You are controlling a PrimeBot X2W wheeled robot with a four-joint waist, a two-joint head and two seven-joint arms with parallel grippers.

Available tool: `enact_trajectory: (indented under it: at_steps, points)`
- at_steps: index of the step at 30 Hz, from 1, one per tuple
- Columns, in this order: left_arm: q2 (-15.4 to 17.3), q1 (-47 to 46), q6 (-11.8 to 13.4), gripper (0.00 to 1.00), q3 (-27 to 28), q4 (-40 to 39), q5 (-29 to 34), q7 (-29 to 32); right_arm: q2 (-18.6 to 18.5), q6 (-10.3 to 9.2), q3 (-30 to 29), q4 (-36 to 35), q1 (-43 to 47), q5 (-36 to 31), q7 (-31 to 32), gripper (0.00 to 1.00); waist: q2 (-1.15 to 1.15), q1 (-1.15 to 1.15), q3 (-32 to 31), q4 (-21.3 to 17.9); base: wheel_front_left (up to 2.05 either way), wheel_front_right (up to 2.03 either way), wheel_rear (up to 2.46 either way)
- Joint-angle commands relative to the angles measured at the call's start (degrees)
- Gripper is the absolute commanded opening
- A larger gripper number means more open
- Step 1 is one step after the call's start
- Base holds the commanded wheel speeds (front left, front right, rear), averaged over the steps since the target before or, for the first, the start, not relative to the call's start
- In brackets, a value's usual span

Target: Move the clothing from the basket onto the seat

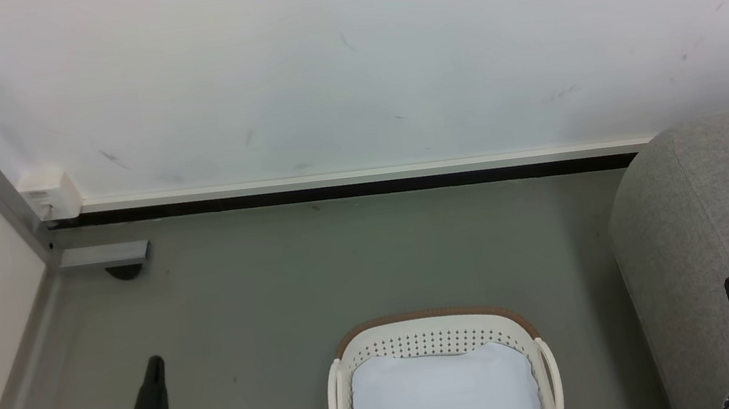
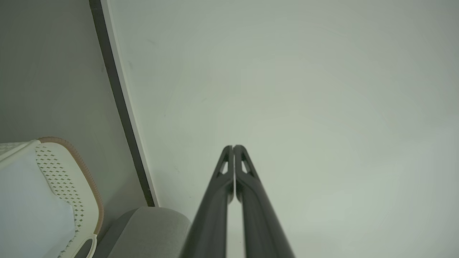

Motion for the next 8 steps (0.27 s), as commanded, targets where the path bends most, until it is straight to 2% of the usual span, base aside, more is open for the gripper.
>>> enact_trajectory:
  at_steps: [1, 8]
  points:
    - [0.1, -0.5, -0.2, 0.0, 0.1, -0.2, -0.8, 0.2, 0.0, -0.12, -0.2, 0.1, -0.7, 0.1, 0.2, 0.0, 0.0, 0.0, 0.0, 0.0, 0.0, 0.0, 0.0]
    - [0.1, -0.5, -0.2, 0.0, 0.1, -0.2, -0.8, 0.2, 0.0, -0.12, -0.2, 0.1, -0.7, 0.1, 0.2, 0.0, 0.0, 0.0, 0.0, 0.0, 0.0, 0.0, 0.0]
